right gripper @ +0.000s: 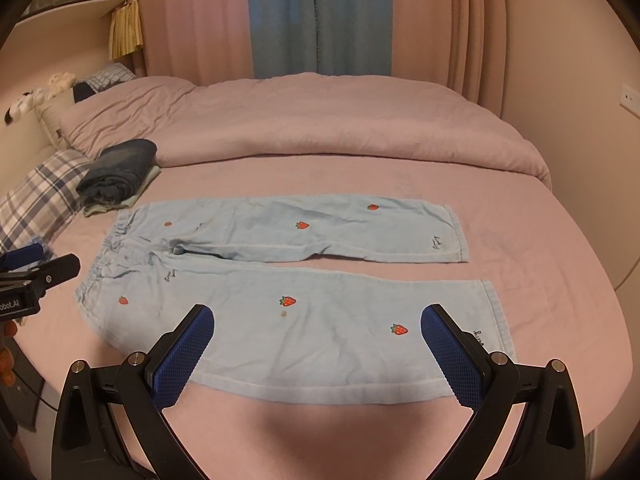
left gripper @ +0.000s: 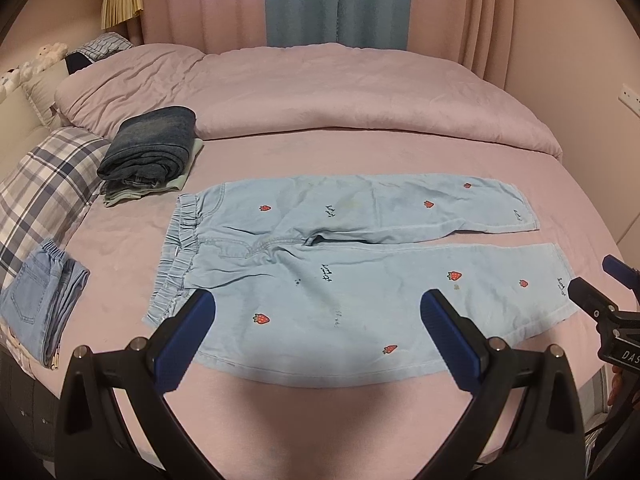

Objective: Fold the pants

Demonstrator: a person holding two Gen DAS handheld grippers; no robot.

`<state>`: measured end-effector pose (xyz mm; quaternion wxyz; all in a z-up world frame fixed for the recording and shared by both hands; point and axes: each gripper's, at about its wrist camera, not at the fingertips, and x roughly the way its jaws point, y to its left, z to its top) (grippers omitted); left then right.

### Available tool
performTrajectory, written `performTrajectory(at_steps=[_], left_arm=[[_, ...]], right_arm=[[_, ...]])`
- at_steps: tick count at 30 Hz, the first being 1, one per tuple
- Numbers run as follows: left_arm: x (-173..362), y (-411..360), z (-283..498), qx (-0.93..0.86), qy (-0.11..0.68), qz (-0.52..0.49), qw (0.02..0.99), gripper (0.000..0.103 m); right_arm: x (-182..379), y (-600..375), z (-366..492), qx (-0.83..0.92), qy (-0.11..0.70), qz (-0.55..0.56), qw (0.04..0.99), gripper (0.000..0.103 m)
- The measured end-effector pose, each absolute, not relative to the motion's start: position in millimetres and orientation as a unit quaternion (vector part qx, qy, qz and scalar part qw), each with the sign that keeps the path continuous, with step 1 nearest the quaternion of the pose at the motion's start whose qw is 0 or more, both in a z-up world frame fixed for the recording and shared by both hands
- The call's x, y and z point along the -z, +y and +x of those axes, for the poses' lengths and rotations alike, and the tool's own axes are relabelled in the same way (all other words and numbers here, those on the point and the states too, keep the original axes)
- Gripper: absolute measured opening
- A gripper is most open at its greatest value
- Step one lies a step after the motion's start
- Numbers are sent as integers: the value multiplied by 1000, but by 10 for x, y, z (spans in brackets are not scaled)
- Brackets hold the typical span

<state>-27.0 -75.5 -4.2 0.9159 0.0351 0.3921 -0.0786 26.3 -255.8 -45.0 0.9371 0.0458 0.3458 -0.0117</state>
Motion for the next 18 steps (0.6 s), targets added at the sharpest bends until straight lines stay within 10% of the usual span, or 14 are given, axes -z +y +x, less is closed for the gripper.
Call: performTrajectory(at_steps=[18], left_arm=[[60, -830, -272, 88, 393, 43, 914, 103]], right_arm=[[464, -2568, 255, 15, 348, 45, 936, 103]])
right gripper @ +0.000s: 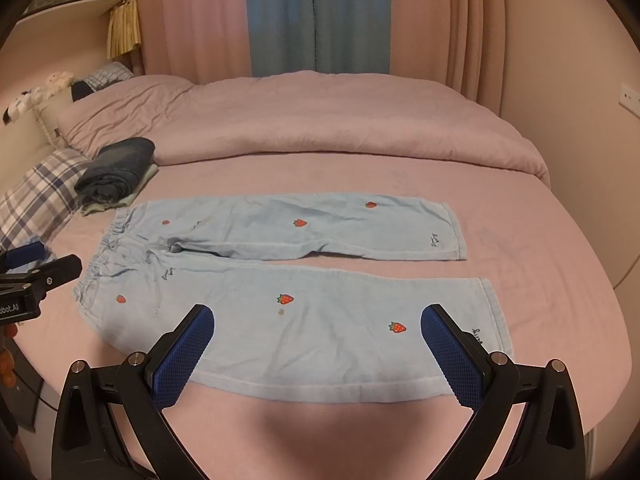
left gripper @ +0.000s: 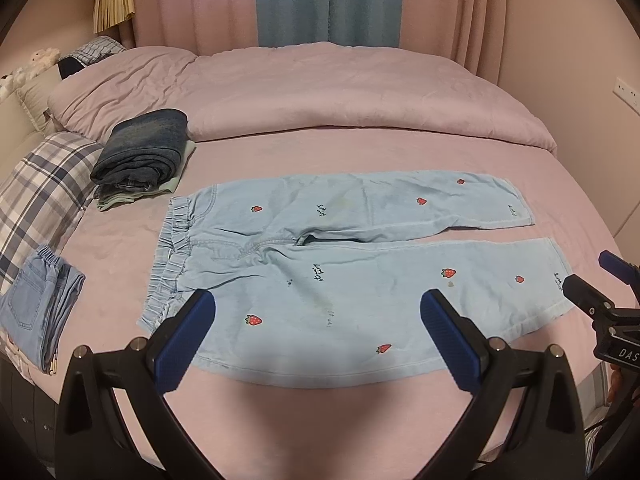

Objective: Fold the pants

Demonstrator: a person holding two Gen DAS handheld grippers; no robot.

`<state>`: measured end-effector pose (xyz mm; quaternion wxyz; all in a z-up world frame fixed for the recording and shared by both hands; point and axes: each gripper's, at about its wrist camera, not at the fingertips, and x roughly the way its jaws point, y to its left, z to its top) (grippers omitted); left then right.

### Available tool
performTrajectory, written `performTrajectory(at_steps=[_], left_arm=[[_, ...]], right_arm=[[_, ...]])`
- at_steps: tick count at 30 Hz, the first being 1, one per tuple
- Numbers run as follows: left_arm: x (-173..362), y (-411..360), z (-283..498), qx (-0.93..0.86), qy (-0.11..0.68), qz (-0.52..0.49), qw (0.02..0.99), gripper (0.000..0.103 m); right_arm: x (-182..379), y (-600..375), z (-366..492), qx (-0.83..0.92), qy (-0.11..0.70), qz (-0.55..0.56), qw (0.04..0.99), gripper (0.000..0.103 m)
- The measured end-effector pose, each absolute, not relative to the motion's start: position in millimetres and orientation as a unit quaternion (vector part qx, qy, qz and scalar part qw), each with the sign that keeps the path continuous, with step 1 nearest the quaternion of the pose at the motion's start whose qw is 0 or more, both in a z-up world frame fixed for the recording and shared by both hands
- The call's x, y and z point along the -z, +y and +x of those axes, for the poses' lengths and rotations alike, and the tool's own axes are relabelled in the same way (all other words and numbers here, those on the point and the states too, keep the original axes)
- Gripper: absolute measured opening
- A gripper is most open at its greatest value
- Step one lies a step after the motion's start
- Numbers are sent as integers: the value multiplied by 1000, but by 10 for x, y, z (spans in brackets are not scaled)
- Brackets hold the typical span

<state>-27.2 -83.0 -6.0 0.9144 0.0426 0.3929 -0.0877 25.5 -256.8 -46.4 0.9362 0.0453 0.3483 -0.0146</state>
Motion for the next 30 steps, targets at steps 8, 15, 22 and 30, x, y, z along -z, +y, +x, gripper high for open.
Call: performTrajectory(at_steps=[8, 15, 22, 30], left_arm=[[59, -860, -277, 90, 394, 44, 914, 103], [70, -880, -296, 92, 395, 47, 913, 103], [71, -880, -296, 92, 395, 47, 913, 103], [74, -892, -306, 93, 396, 47, 912, 103]], right_arm=[[471, -2564, 246, 16, 349, 45, 936, 103], [488, -2565, 236, 17, 349, 46, 936, 103], [497, -2560, 230, 17, 349, 45, 936, 103], [492, -2565, 238, 17, 350, 45, 936, 103]])
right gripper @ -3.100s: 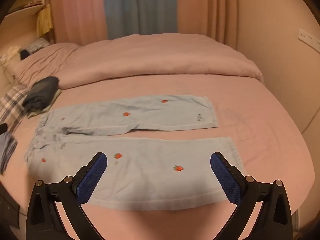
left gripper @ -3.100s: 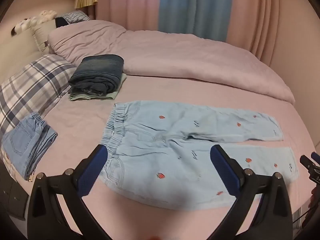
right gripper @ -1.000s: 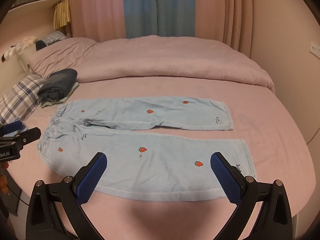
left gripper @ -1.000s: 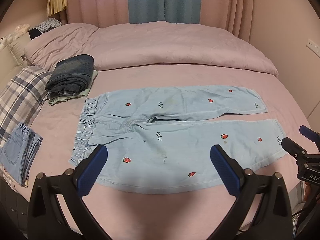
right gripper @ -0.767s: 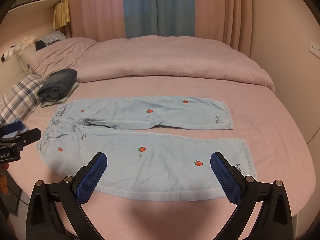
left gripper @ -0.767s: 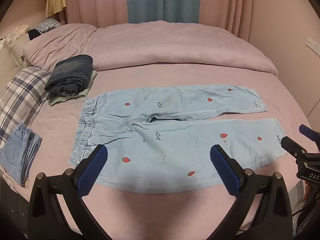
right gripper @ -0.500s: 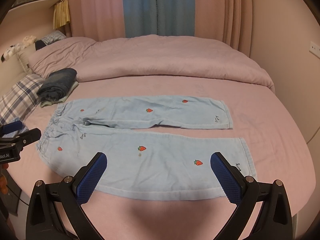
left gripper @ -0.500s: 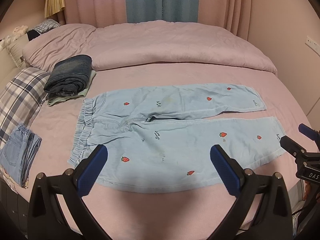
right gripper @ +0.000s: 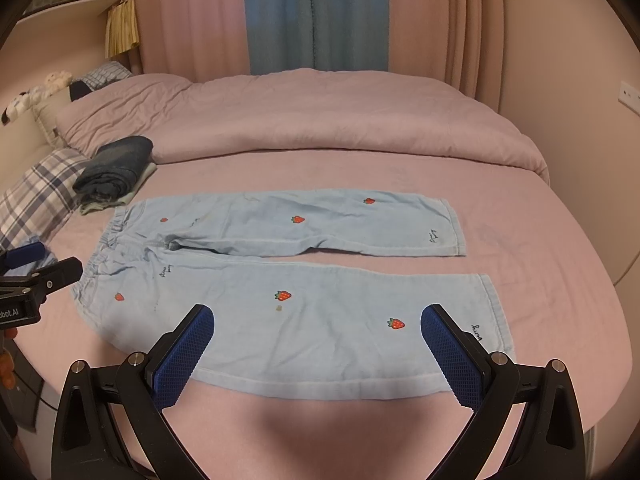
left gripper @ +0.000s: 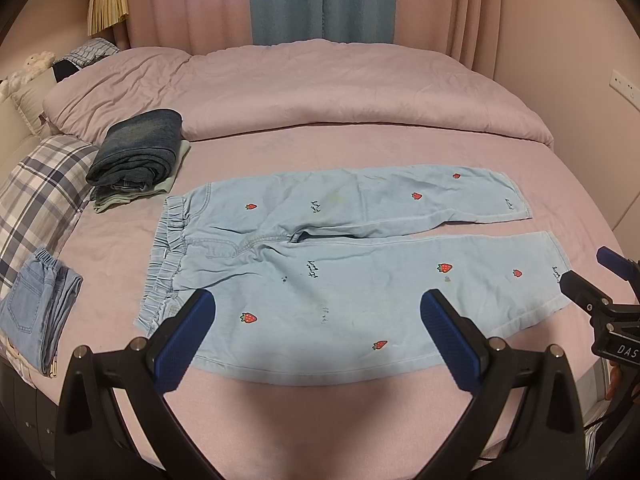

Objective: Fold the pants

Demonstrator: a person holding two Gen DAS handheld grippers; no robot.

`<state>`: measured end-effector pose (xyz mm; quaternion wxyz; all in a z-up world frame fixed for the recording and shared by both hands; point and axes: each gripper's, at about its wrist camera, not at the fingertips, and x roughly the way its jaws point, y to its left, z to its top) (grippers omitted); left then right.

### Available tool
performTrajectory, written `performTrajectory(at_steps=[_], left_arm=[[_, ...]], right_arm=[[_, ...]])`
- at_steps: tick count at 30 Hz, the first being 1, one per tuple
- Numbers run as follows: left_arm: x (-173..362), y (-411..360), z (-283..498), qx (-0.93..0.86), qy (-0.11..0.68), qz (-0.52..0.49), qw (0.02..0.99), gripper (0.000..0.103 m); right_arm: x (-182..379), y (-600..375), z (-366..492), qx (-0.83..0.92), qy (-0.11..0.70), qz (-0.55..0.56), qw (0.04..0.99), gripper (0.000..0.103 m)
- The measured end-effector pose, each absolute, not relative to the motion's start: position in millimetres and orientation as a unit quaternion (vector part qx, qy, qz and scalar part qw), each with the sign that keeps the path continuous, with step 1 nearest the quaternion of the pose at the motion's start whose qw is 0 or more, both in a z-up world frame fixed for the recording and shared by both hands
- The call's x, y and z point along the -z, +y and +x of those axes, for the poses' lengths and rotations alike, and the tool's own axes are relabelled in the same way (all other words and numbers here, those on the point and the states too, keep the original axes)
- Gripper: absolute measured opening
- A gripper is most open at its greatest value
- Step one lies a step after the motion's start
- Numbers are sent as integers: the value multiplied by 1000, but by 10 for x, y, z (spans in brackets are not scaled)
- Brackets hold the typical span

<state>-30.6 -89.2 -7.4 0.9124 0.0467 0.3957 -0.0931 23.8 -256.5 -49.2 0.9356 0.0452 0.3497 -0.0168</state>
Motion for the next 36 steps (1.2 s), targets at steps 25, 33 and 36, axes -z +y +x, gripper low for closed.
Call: performTrajectory(at_steps=[25, 33, 36], left_arm=[[1184, 733, 15, 3, 499, -280, 820, 102], [1653, 1144, 23, 3, 478, -412, 776, 101], [1614, 1111, 145, 11, 454, -420, 786, 88]], right_arm=[[1164, -1721, 381, -155, 364, -72, 915, 103], [1540, -811, 382, -275, 337, -205, 877, 73], [1679, -583, 401, -284, 331, -251, 864, 65]])
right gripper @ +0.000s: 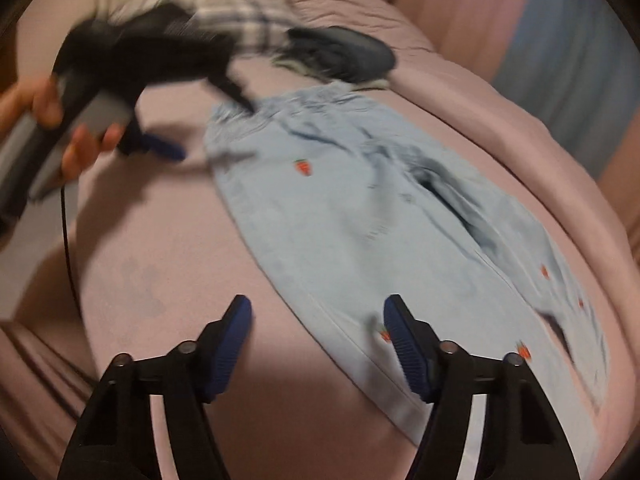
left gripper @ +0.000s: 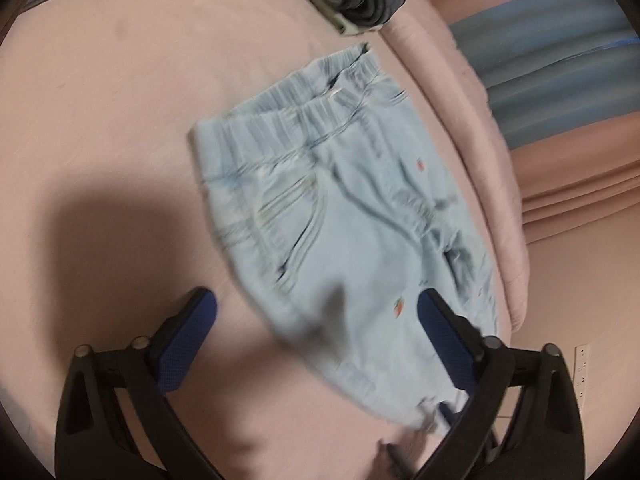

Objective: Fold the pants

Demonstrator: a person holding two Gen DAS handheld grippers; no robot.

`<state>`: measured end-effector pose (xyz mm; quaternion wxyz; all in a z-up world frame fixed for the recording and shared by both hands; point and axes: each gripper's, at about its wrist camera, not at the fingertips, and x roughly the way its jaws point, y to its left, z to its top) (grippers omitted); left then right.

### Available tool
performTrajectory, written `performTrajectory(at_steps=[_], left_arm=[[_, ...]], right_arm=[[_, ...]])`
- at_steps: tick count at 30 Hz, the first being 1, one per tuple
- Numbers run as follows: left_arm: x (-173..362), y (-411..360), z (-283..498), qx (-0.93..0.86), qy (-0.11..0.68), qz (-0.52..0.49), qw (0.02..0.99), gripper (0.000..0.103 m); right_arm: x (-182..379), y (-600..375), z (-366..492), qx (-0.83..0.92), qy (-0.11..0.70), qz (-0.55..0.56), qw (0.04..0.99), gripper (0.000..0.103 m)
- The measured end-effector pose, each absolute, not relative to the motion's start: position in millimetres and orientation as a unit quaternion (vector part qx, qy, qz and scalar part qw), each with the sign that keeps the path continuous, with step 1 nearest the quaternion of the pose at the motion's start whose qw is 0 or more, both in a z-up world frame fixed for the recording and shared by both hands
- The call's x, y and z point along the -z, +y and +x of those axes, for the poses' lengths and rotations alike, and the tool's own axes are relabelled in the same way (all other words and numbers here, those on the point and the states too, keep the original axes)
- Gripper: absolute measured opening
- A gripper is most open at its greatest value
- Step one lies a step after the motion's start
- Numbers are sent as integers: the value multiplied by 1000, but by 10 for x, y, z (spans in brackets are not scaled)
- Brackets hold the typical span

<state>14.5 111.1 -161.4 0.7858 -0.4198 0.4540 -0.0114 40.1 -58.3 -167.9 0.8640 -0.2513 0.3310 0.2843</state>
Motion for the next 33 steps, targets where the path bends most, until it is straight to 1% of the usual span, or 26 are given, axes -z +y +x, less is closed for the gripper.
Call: performTrajectory(at_steps=[1, 2, 3, 4, 5, 7, 9, 11, 12, 13, 14, 15, 16, 17, 19, 20, 21, 22, 23, 25, 28, 29, 30, 31, 33], left_arm=[[1633, 1122, 191, 19, 449, -426, 785, 80], [1652, 1110, 254, 18, 455, -425, 782, 60], [1696, 1126, 281, 11, 462, -418, 782, 43], [1712, 1138, 304, 3, 467, -413, 782, 34], [1728, 1197, 282, 0, 468, -411, 783, 20], [1720, 1268, 210, 1, 461, -417, 783, 18], [1672, 1327, 119, -7, 453, -409, 792, 18], [1658, 1347, 58, -8, 457, -393, 798, 19], [1662, 1326, 59, -8, 471, -374, 799, 22], [1653, 1311, 54, -11, 480, -356, 802, 23], [1626, 1310, 40, -9, 484, -343, 805, 25], [1581, 1318, 16, -10, 489, -330, 807, 31], [1519, 1301, 5, -13, 489, -313, 814, 33], [1425, 1289, -16, -15, 484, -295, 823, 38], [1198, 1249, -18, -7, 459, -261, 849, 45], [1114, 1201, -1, -1, 447, -243, 861, 55], [1083, 1133, 52, 8, 439, -228, 869, 66], [1068, 1059, 115, 24, 434, -215, 875, 71], [1089, 938, 235, 47, 435, -199, 877, 73], [1219, 710, 465, 65, 451, -165, 875, 73], [1591, 433, 671, 47, 506, -67, 859, 72], [1695, 393, 634, 55, 509, -34, 858, 72], [1678, 373, 558, 66, 493, -10, 868, 72], [1678, 364, 490, 79, 490, 12, 868, 73], [1664, 438, 423, 90, 493, 17, 865, 76]], right_arm=[[1715, -527, 398, -287, 327, -264, 861, 56], [1759, -466, 404, -286, 321, -284, 857, 46], [1794, -415, 401, -283, 315, -298, 856, 40], [1829, -375, 424, -279, 312, -310, 853, 28], [1838, -360, 432, -283, 316, -309, 852, 22], [1809, -344, 459, -284, 323, -298, 852, 17], [1735, -363, 457, -294, 335, -273, 853, 13], [1671, -388, 417, -313, 338, -253, 851, 13], [1691, -384, 419, -316, 343, -255, 847, 13], [1748, -365, 442, -321, 356, -261, 838, 13], [1795, -366, 468, -320, 366, -265, 833, 13], [1789, -391, 480, -322, 367, -255, 834, 15], [1757, -426, 479, -326, 374, -243, 834, 23], [1715, -476, 511, -330, 381, -230, 832, 30], [1578, -667, 497, -343, 379, -185, 839, 33], [1507, -794, 507, -345, 377, -160, 844, 35], [1467, -906, 532, -337, 378, -142, 851, 36], [1445, -1041, 612, -313, 380, -129, 861, 36], [1458, -1130, 682, -285, 383, -128, 869, 36], [1558, -1321, 839, -227, 398, -127, 880, 36], [1813, -1540, 946, -180, 441, -144, 868, 37], [1862, -1634, 888, -187, 443, -145, 865, 37], [1853, -1721, 811, -196, 434, -146, 867, 37], [1867, -1812, 752, -191, 443, -156, 862, 37], [1836, -2026, 679, -195, 464, -147, 852, 37]])
